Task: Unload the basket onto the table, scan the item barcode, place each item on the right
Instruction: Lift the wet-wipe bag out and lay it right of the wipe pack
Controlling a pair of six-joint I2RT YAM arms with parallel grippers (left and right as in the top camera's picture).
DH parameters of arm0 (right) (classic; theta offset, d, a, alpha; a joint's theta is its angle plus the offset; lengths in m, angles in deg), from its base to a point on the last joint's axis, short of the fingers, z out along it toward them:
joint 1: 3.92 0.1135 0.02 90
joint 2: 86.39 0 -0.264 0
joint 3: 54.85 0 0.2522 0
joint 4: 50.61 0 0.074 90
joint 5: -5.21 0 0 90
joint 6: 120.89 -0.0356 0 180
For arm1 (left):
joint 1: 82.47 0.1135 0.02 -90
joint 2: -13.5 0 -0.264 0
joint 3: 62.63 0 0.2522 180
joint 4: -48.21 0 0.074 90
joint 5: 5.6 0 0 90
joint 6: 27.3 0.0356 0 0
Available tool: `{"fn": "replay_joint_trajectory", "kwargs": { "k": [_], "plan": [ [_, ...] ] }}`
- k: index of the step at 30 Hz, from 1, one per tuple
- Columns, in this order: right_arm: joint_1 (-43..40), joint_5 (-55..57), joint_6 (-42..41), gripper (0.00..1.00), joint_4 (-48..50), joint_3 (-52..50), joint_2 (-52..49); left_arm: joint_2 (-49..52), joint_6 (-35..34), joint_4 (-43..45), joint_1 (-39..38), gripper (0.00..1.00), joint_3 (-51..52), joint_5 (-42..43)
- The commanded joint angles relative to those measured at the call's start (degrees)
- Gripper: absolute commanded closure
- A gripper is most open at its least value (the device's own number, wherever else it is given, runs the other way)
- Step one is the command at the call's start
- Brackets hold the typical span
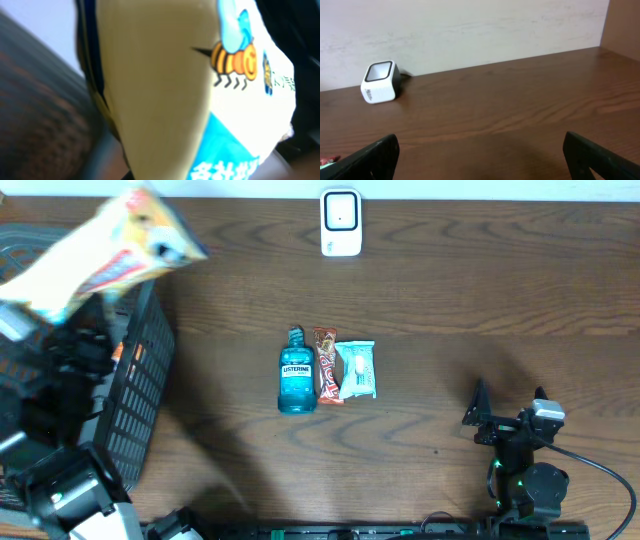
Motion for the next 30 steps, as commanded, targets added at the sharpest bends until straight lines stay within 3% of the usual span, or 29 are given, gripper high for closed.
{"fn": "replay_joint_trajectory", "kwargs": {
  "k": [1,8,13,20,23,30],
  "plan": [
    [0.0,-0.1,0.4,0.01,-0.2,-0.1,0.3,0.4,2.4,0.8,-9.3,0.93,-0.1,6.6],
    [0.0,-0.1,0.4,0.01,-0.2,-0.1,0.3,6.9,8.2,0.6,-32.2,0.93,-0.1,-0.5],
    [0.0,-0.1,0.4,0.01,-0.2,-0.1,0.3,15.5,18.5,1.6,-47.6,0.93,-0.1,-7.0],
    [0.0,-0.1,0.4,0.01,-0.2,-0.1,0.3,28.1,33.4,5.3,-55.4,0.93,-0.1,-7.0],
    [0.0,-0.1,0.4,0.01,-0.2,-0.1,0.3,33.6,31.1,8.3,-56.6,0.93,-0.1,-7.8],
    [0.0,-0.1,0.4,0.01,-0.2,-0.1,0.3,43.9,1.0,19.2,-61.2,0.93,-0.1,-24.9]
  ]
}}
